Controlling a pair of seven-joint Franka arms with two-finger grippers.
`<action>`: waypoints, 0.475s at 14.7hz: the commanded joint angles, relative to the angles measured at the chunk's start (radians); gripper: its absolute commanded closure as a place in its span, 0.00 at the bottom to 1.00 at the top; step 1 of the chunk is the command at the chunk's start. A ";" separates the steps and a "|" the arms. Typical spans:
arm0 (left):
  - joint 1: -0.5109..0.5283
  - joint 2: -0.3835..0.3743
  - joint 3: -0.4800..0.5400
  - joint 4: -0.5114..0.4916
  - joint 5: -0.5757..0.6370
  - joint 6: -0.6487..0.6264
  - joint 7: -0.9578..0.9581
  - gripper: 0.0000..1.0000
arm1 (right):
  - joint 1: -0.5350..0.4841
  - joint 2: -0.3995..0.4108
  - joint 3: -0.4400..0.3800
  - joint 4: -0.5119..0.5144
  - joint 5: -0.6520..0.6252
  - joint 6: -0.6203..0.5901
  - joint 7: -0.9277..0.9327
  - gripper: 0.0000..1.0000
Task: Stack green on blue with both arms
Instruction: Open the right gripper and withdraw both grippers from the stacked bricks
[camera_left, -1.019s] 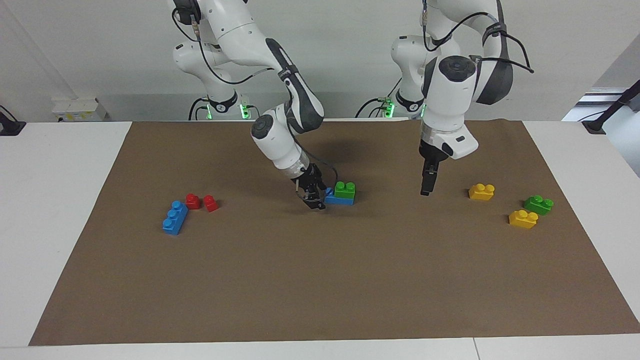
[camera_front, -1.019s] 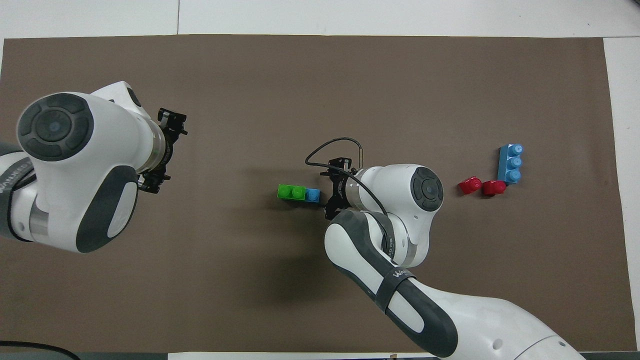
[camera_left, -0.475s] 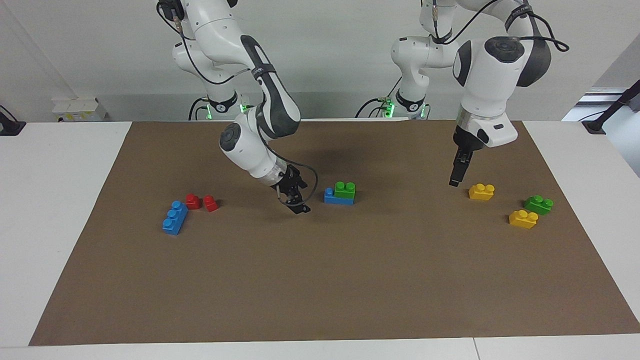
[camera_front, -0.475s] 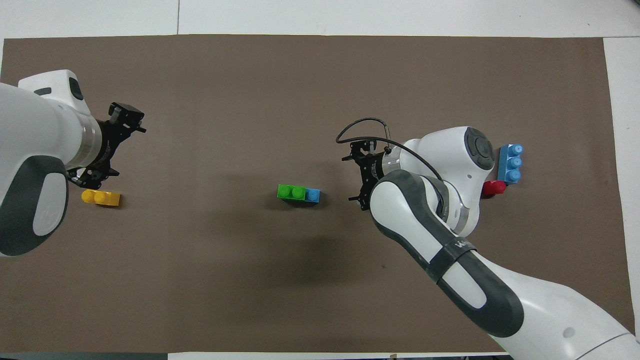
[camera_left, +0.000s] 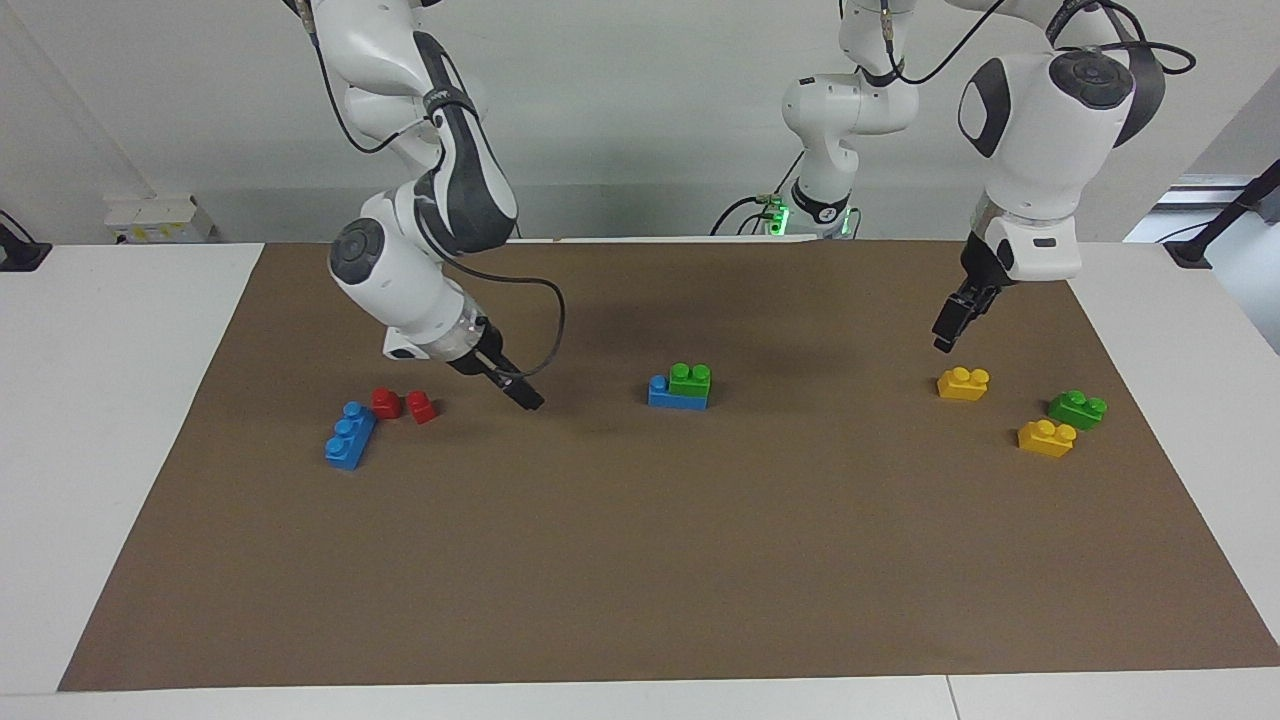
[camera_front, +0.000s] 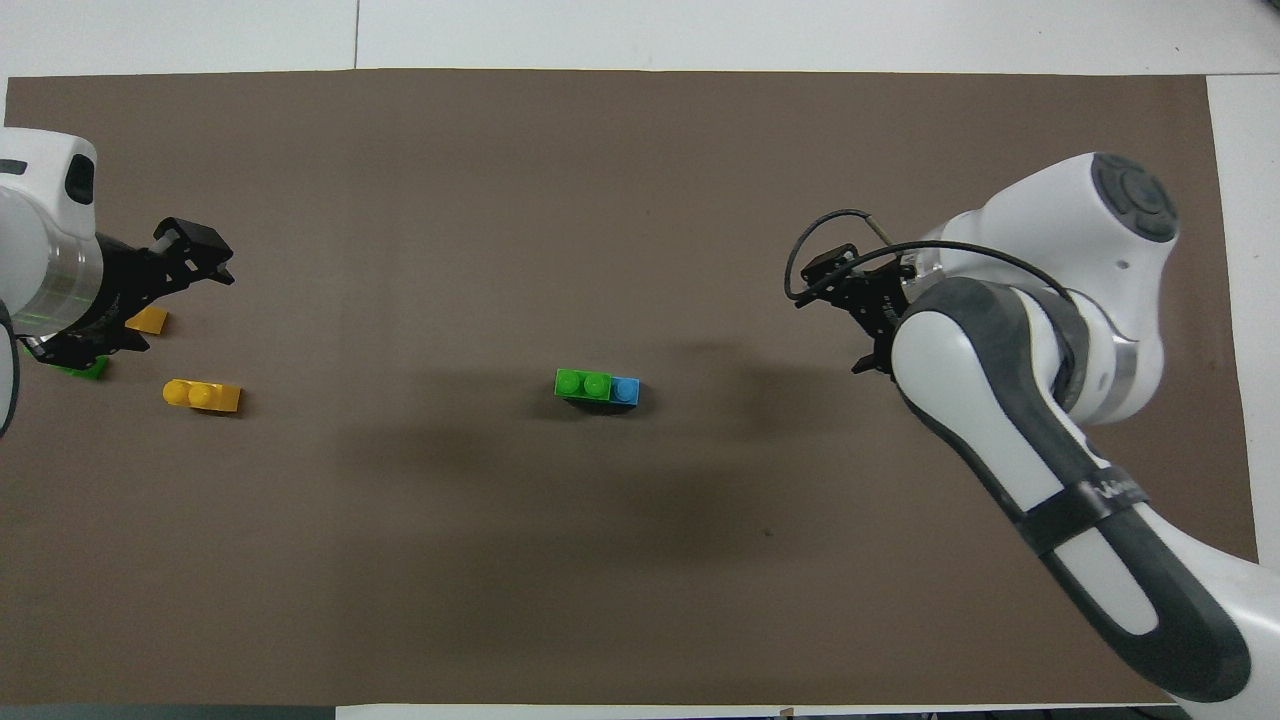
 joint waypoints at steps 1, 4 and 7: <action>0.021 -0.007 -0.010 0.037 -0.016 -0.071 0.173 0.00 | -0.099 -0.070 0.011 0.011 -0.085 -0.096 -0.242 0.00; 0.064 -0.006 -0.026 0.056 -0.018 -0.114 0.380 0.00 | -0.162 -0.124 0.009 0.055 -0.152 -0.201 -0.416 0.00; 0.080 -0.004 -0.026 0.071 -0.037 -0.143 0.529 0.00 | -0.178 -0.182 0.011 0.083 -0.232 -0.281 -0.504 0.00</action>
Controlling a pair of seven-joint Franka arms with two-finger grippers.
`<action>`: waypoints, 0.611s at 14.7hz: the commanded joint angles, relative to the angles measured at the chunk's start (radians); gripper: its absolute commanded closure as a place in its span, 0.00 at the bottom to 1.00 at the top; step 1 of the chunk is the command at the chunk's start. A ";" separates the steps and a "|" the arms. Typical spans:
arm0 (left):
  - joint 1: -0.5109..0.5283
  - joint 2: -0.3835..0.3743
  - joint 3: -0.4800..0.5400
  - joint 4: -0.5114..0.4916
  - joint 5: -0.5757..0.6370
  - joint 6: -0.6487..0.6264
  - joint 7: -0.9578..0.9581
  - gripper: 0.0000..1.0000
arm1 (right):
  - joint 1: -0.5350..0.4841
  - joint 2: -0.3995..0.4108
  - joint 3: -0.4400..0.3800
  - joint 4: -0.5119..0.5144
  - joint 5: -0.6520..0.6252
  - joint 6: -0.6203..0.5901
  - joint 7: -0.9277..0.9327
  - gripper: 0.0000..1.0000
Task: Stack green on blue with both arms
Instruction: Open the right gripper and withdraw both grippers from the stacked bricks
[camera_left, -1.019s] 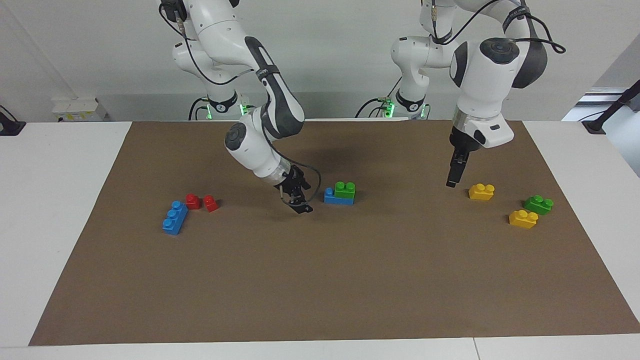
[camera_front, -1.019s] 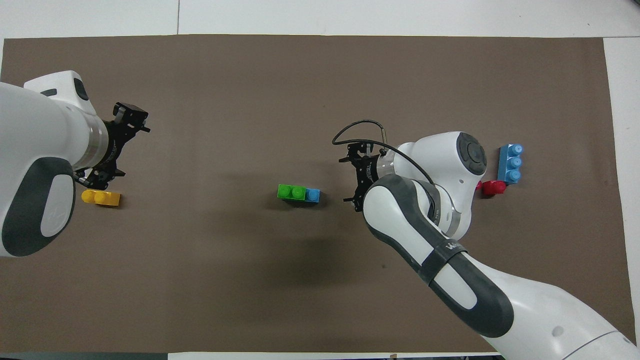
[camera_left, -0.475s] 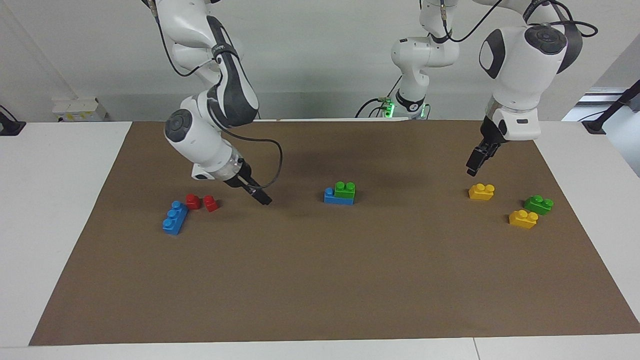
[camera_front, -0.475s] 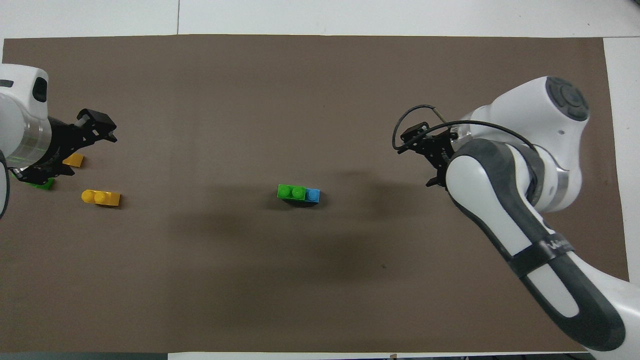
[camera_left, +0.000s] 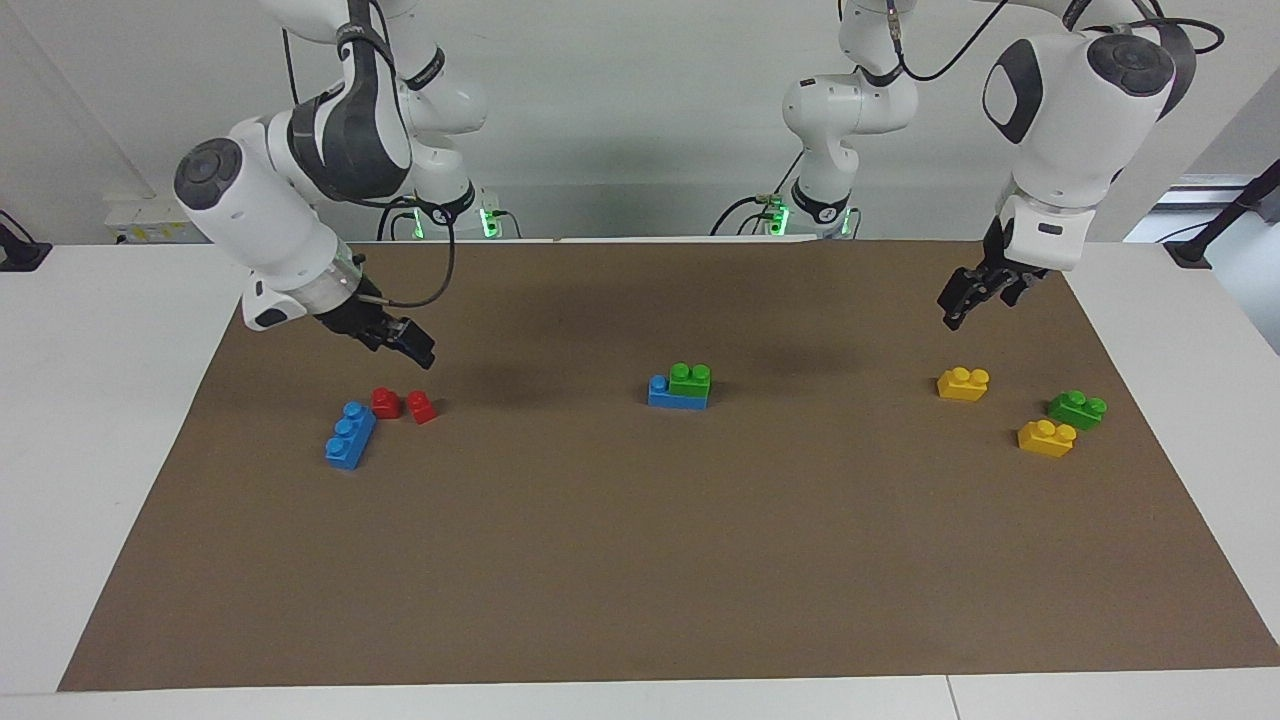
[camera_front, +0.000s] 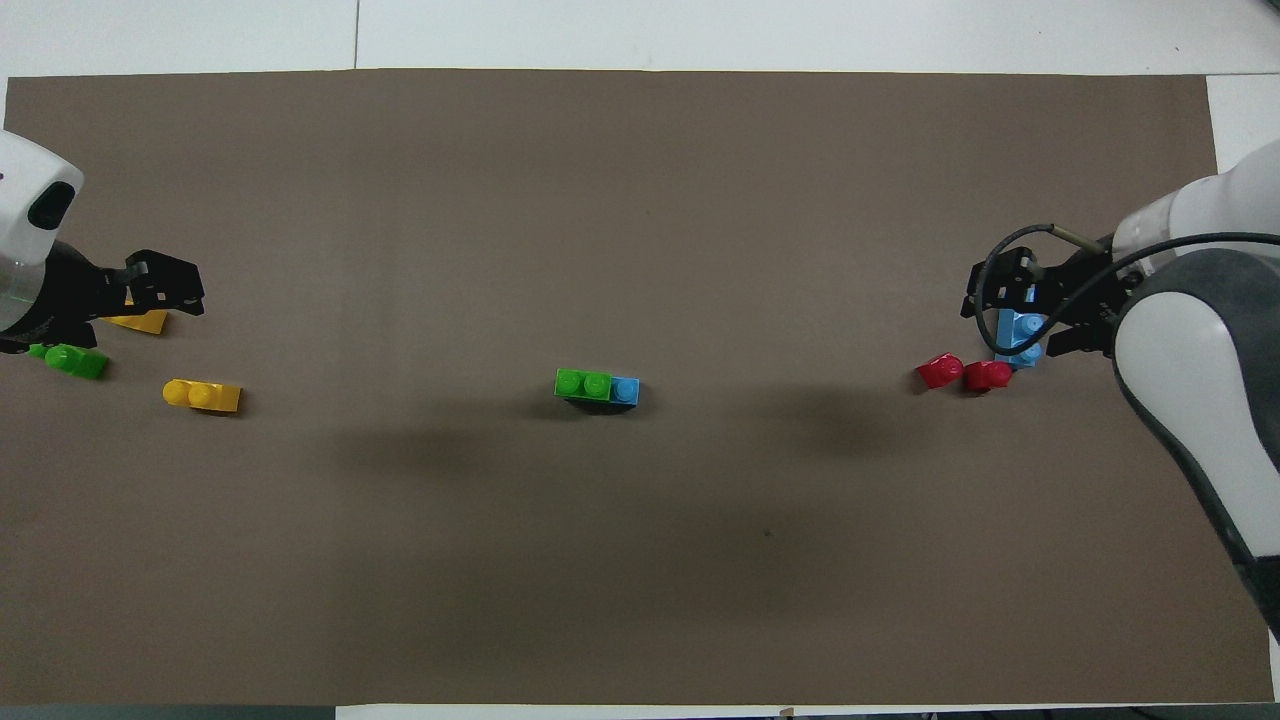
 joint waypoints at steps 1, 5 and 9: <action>0.030 -0.004 -0.015 0.023 -0.023 -0.054 0.155 0.00 | -0.019 -0.061 0.014 0.011 -0.047 -0.063 -0.079 0.00; 0.032 -0.004 -0.015 0.065 -0.078 -0.103 0.197 0.00 | -0.045 -0.117 0.014 0.017 -0.076 -0.100 -0.194 0.00; 0.033 -0.004 -0.012 0.092 -0.090 -0.112 0.205 0.00 | -0.044 -0.152 0.014 0.042 -0.104 -0.155 -0.289 0.00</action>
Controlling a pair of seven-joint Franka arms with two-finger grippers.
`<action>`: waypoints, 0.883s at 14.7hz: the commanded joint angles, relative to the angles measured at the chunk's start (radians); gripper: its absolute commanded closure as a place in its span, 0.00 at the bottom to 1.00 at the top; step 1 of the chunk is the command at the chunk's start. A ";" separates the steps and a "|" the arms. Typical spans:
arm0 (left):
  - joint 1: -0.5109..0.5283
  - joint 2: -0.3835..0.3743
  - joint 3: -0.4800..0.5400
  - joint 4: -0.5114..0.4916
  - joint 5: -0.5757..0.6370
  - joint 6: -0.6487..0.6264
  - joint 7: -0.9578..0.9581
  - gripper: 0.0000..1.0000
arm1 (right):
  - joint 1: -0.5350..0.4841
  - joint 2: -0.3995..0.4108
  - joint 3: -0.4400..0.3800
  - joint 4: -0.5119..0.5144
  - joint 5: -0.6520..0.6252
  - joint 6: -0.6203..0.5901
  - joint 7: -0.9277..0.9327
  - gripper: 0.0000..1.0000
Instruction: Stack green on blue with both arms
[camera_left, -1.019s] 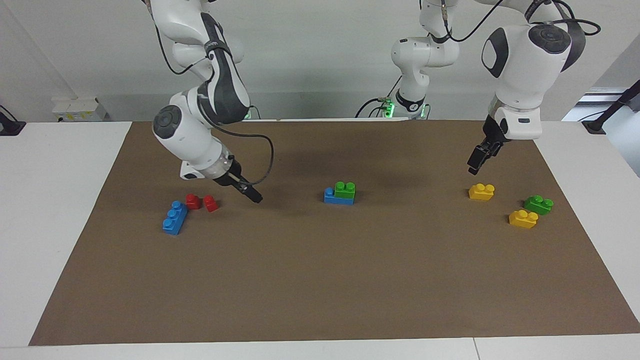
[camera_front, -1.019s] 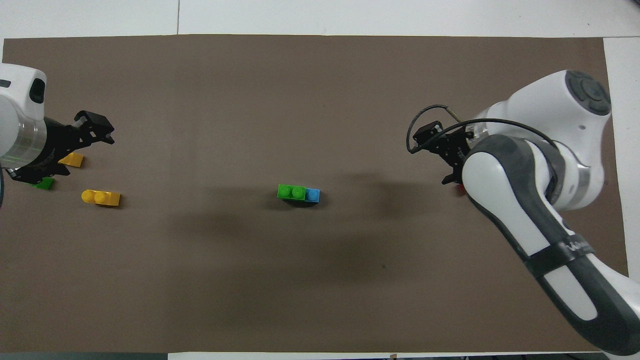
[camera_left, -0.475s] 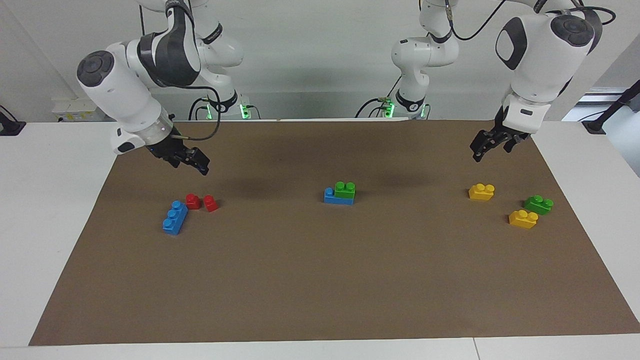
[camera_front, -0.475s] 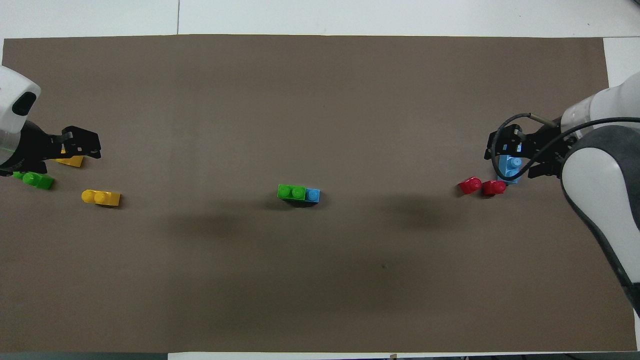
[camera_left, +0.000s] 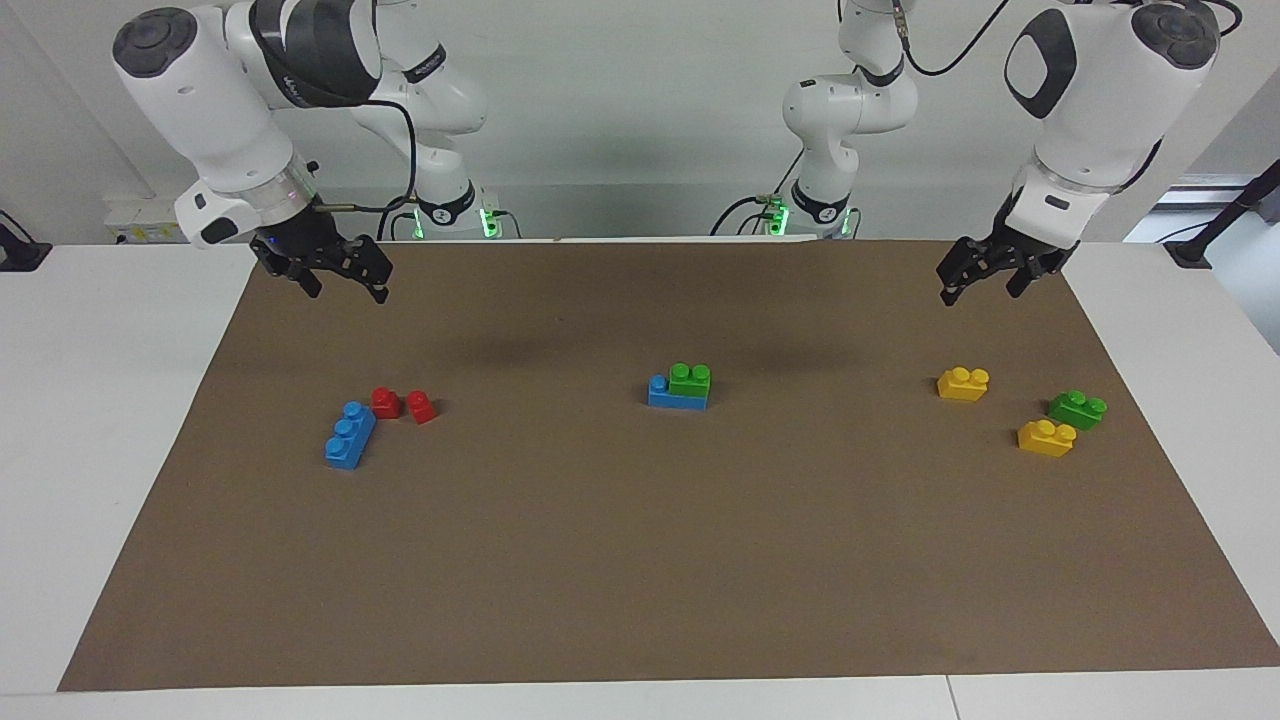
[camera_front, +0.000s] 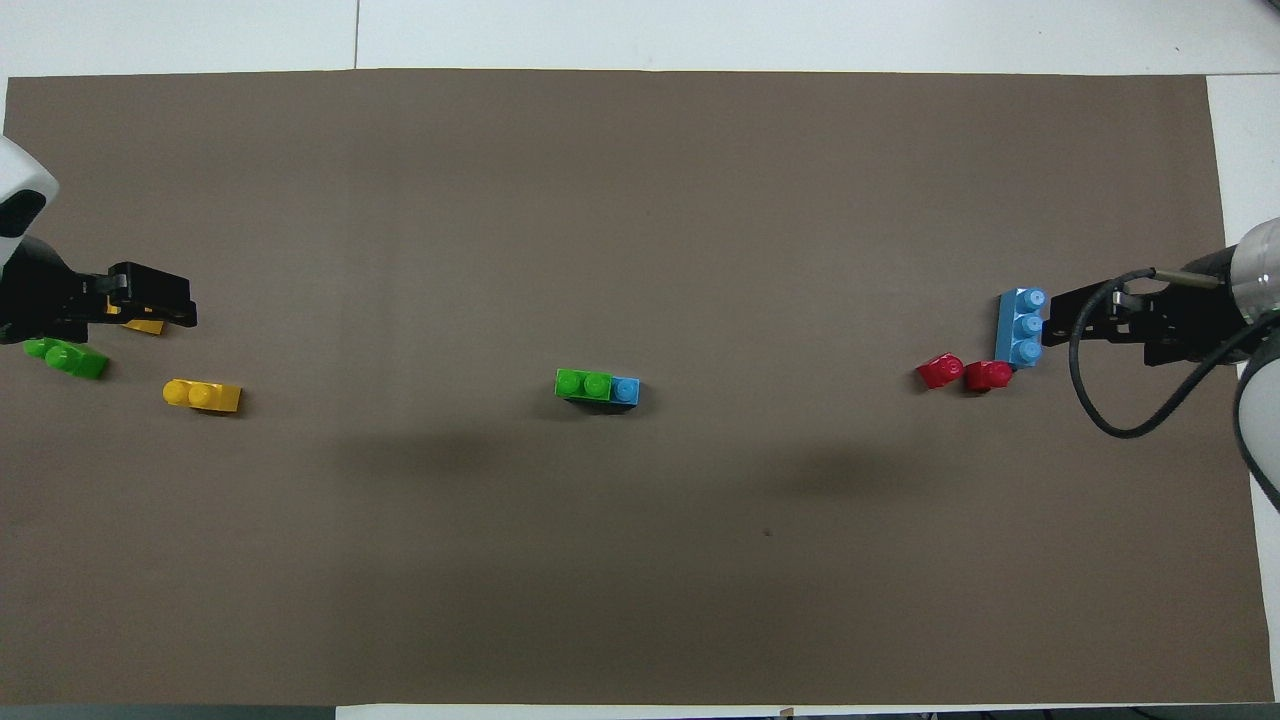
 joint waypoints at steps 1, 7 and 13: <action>0.018 -0.003 -0.008 0.015 -0.012 -0.031 0.029 0.00 | -0.015 -0.005 0.017 0.054 -0.047 -0.073 -0.093 0.00; 0.016 -0.003 -0.012 0.014 -0.014 -0.017 0.040 0.00 | -0.008 0.007 0.018 0.084 -0.073 -0.098 -0.127 0.00; 0.016 -0.006 -0.009 0.009 -0.015 -0.027 0.086 0.00 | -0.015 0.020 0.017 0.116 -0.075 -0.144 -0.127 0.00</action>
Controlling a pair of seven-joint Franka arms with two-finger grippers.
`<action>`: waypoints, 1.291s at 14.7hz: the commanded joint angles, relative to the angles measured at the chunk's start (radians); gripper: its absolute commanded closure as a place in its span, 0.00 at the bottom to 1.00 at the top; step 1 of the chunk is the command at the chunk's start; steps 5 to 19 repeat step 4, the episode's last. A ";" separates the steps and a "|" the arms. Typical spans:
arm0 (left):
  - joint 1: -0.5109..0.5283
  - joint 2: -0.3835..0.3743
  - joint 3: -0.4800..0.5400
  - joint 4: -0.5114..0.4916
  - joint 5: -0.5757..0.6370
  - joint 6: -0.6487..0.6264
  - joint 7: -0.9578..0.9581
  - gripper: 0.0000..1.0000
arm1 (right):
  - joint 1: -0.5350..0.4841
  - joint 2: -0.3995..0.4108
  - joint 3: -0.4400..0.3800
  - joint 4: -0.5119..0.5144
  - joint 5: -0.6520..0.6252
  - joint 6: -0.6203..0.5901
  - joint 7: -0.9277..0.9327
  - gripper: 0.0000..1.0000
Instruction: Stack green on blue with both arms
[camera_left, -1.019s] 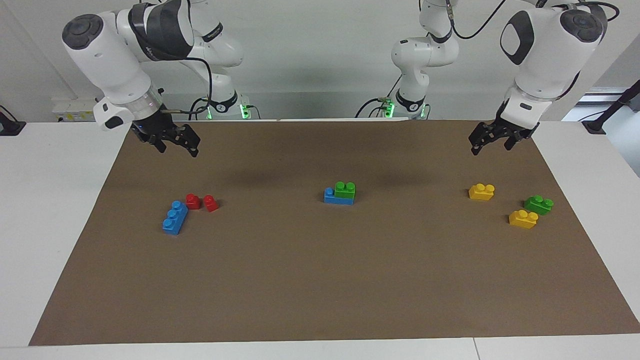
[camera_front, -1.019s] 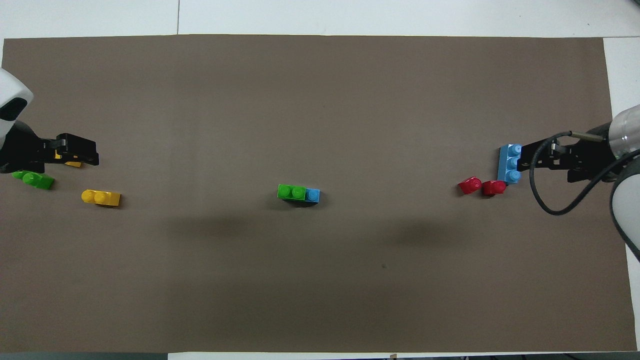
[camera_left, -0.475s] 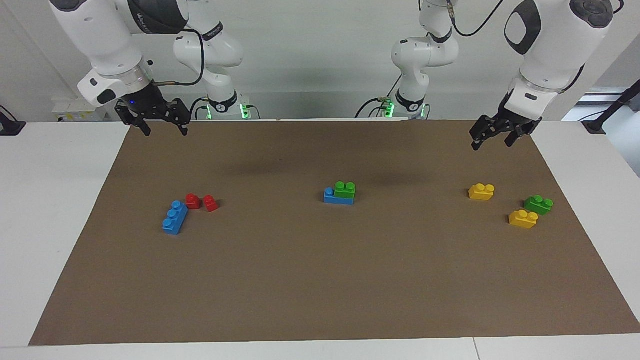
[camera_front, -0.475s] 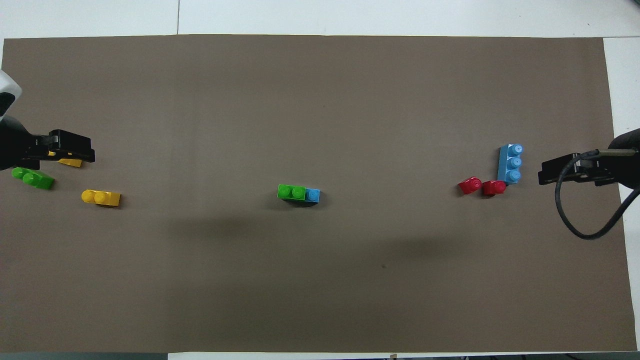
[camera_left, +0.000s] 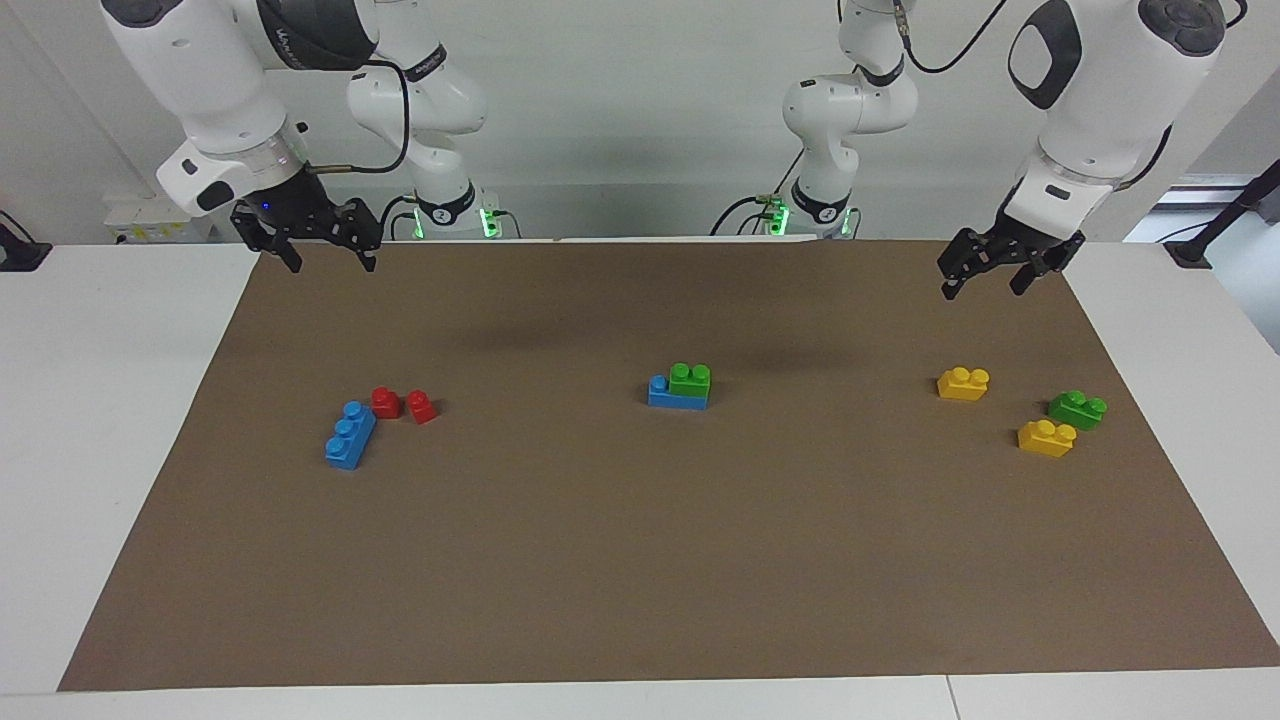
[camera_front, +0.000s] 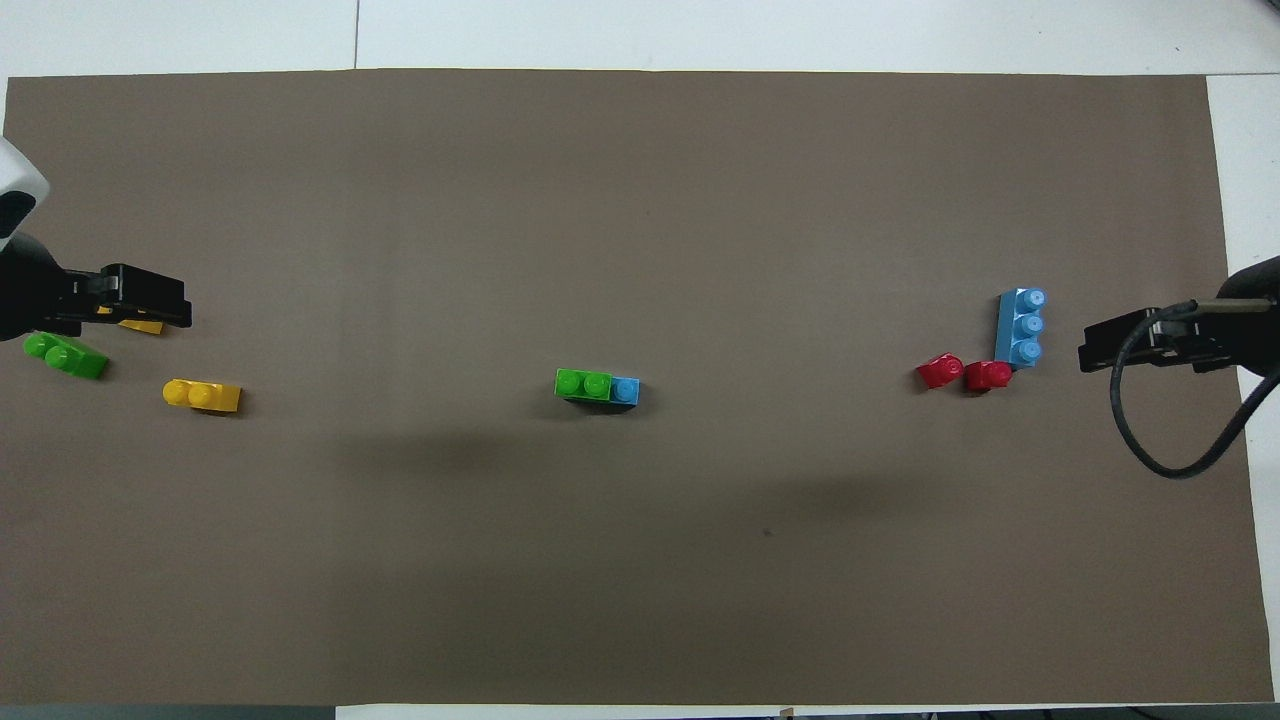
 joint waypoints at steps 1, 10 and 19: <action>0.015 -0.008 -0.006 0.004 -0.015 -0.016 0.024 0.00 | -0.016 0.022 0.009 0.049 -0.026 -0.041 -0.024 0.00; 0.015 -0.011 -0.005 0.001 -0.015 -0.014 0.024 0.00 | -0.014 0.024 0.009 0.051 -0.061 -0.044 -0.024 0.00; 0.015 -0.011 -0.005 0.001 -0.015 -0.014 0.024 0.00 | -0.014 0.024 0.009 0.051 -0.061 -0.044 -0.024 0.00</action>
